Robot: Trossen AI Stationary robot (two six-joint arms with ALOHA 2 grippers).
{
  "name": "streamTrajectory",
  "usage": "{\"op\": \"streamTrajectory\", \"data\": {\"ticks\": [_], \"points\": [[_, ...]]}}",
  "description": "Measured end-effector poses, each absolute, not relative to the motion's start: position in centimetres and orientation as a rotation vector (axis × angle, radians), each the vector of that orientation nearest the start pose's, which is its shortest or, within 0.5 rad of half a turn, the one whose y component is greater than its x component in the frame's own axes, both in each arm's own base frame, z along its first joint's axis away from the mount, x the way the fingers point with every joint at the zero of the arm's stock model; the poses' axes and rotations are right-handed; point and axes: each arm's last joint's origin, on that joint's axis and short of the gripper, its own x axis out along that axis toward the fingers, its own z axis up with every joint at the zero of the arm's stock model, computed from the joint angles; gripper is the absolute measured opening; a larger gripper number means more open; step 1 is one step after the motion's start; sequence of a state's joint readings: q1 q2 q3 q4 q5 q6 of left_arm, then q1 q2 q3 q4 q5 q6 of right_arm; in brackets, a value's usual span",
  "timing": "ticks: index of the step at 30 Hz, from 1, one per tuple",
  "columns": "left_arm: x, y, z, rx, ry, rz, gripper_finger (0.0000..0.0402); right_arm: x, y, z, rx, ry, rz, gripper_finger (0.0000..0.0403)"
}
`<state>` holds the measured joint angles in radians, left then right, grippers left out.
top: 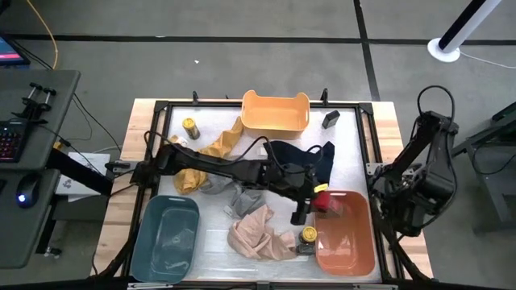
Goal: Sort spices by type
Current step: Put the red seasoning can into the orange bin
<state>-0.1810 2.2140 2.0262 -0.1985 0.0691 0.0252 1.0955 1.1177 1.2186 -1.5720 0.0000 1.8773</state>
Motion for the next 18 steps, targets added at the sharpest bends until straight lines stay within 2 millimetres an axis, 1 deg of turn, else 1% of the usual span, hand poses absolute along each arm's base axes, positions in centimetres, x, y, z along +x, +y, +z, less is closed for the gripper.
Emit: {"op": "streamTrajectory", "data": {"ticks": [2, 6, 10, 17, 18], "points": [[51.8, -9.7, 28.1, 0.019, 0.373, -0.254, 0.0186, 6.9, 13.4, 33.1, 0.705, 1.452, -0.527, 0.0], [52.7, -10.0, 25.6, -0.027, 0.404, -0.252, 0.0186, 6.9, 13.4, 32.9, 0.725, 1.441, -0.566, 0.0], [53.5, -10.2, 23.6, -0.03, 0.413, -0.266, 0.0186, 7.0, 13.5, 32.8, 0.734, 1.423, -0.582, 0.0], [54.1, -10.3, 20.1, -0.027, 0.489, -0.263, 0.0186, 7.6, 13.7, 32.9, 0.813, 1.251, -0.596, 0.0], [54.2, -10.3, 20.0, -0.027, 0.482, -0.261, 0.0186, 7.7, 13.8, 32.9, 0.829, 1.216, -0.587, 0.0]]}}
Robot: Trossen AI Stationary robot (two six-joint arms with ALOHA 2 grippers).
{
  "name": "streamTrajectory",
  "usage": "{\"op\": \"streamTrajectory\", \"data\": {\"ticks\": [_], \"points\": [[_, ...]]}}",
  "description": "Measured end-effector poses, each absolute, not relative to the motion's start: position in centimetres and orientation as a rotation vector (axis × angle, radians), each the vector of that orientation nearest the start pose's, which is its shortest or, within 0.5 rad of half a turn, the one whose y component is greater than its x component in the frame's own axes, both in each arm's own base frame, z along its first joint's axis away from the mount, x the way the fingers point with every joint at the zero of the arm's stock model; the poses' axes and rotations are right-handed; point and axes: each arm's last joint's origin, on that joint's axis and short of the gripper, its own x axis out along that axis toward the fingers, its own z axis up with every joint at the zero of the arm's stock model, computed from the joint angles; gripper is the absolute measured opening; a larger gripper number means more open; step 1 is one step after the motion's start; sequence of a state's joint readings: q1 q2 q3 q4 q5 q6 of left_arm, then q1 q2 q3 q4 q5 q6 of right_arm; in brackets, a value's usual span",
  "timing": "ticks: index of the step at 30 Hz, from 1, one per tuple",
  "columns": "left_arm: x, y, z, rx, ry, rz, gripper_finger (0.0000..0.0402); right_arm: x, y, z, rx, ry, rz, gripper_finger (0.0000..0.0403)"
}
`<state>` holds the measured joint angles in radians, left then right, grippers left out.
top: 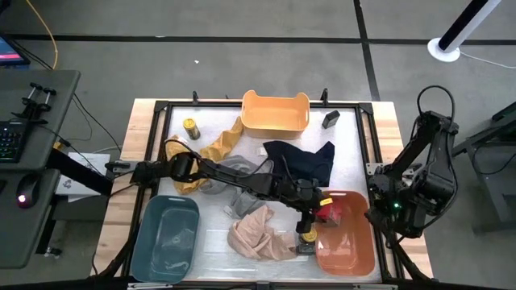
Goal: Sort spices by type
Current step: Put the red seasoning can into the orange bin
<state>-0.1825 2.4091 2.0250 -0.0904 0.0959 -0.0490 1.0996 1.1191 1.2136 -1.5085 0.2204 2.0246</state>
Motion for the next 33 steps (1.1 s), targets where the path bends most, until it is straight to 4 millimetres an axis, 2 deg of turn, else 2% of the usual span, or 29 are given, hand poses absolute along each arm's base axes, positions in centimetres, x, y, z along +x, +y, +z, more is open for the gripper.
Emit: {"op": "streamTrajectory", "data": {"ticks": [4, 7, 15, 20, 24, 33], "points": [[54.1, -10.3, 19.6, -0.009, 0.506, -0.268, 0.0186, 8.5, 14.2, 33.2, 0.897, 1.04, -0.539, 0.0], [54.1, -10.5, 19.1, 0.02, 0.525, -0.277, 0.0186, 9.1, 14.5, 33.2, 0.931, 0.975, -0.531, 0.0], [53.9, -11.1, 18.9, 0.046, 0.537, -0.293, 0.0186, 12.2, 16.7, 31.8, 0.951, 0.975, -0.537, 0.0], [53.9, -11.2, 18.9, 0.094, 0.532, -0.297, 0.0186, 14.5, 18.2, 30.0, 0.955, 1.06, -0.588, 0.0], [53.9, -11.2, 18.9, 0.12, 0.532, -0.302, 0.0197, 16.1, 19.1, 28.6, 0.958, 1.062, -0.627, 0.0], [53.8, -11.1, 18.8, 0.145, 0.538, -0.309, 0.0204, 17.9, 19.2, 26.8, 0.938, 1.085, -0.733, 0.0]]}}
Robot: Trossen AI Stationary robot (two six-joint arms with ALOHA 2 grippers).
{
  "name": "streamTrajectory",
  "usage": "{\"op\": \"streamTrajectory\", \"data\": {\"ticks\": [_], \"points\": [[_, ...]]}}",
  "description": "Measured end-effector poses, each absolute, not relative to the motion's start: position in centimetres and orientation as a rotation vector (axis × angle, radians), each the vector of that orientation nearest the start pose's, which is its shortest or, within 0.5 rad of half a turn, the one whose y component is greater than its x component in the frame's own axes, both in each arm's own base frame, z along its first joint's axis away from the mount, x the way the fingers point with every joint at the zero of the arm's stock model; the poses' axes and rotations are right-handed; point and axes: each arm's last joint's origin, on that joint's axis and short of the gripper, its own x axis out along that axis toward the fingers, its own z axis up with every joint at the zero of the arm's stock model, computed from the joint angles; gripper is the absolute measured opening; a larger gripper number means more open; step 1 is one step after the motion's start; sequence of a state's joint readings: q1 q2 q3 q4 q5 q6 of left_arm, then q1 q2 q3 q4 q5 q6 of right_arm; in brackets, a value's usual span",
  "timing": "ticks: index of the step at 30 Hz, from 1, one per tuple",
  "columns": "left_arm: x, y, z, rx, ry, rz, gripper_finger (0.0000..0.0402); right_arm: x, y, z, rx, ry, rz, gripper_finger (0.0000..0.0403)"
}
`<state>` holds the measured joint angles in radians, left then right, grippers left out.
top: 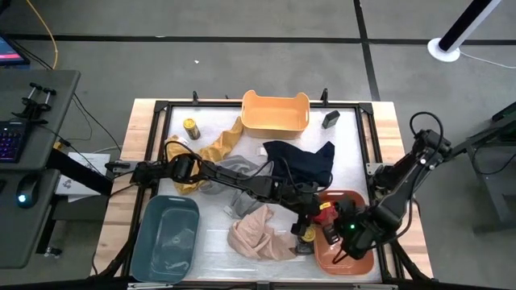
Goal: Sort spices by type
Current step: Put the red seasoning can into the orange bin
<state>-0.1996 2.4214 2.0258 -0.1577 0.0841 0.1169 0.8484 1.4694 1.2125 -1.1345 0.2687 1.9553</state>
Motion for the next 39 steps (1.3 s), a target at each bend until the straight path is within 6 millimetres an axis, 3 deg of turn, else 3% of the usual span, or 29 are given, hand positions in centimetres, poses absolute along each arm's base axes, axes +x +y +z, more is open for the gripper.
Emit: {"op": "streamTrajectory", "data": {"ticks": [13, 21, 28, 39], "points": [[53.8, -11.1, 18.8, 0.187, 0.533, -0.321, 0.0206, 19.2, 17.7, 25.9, 0.899, 1.207, -0.8, 0.0], [53.7, -11.3, 18.6, 0.19, 0.547, -0.325, 0.0207, 19.7, 18.0, 22.3, 0.997, 1.192, -0.728, 0.0], [53.8, -11.1, 18.7, 0.191, 0.544, -0.315, 0.0208, 19.7, 17.8, 21.4, 0.996, 1.179, -0.722, 0.0], [53.6, -11.1, 18.7, 0.191, 0.57, -0.316, 0.0278, 19.4, 17.6, 21.7, 0.992, 1.179, -0.721, 0.0]]}}
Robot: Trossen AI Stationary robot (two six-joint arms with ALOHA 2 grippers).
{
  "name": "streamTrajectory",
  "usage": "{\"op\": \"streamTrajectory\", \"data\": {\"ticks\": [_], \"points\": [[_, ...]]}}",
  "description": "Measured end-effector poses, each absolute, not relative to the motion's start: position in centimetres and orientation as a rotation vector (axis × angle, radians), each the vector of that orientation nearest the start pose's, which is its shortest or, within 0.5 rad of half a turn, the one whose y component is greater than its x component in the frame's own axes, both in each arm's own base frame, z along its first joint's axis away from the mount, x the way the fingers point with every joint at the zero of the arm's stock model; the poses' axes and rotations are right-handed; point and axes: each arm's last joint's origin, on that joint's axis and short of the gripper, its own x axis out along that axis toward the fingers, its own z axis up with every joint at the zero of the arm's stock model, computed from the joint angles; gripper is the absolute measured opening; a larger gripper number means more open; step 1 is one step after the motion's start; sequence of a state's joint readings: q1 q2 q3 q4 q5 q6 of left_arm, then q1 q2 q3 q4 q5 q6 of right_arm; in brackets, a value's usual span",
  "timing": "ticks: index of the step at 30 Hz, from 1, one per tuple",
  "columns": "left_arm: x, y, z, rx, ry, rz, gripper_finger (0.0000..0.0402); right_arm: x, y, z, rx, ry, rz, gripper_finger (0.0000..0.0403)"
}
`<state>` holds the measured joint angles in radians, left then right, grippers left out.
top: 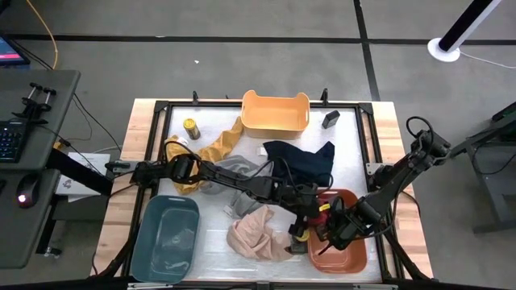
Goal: Sort spices by type
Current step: Put the red seasoning can into the orange bin
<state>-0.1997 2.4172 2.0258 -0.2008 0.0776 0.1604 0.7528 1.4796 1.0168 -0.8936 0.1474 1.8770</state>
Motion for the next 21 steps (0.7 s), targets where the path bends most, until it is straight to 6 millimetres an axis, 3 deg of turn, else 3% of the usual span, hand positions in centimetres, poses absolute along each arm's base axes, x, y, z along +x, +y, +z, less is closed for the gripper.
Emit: {"op": "streamTrajectory", "data": {"ticks": [9, 16, 21], "points": [[53.4, -11.0, 19.1, 0.196, 0.578, -0.317, 0.0311, 19.3, 17.5, 21.8, 0.967, 1.187, -0.707, 0.0], [51.9, -9.6, 22.8, 0.279, 0.604, -0.318, 0.0311, 18.0, 16.9, 24.7, 0.943, 1.191, -0.694, 0.0], [50.2, -7.4, 25.5, 0.263, 0.691, -0.289, 0.0311, 17.8, 16.7, 26.4, 0.927, 1.161, -0.63, 0.0]]}}
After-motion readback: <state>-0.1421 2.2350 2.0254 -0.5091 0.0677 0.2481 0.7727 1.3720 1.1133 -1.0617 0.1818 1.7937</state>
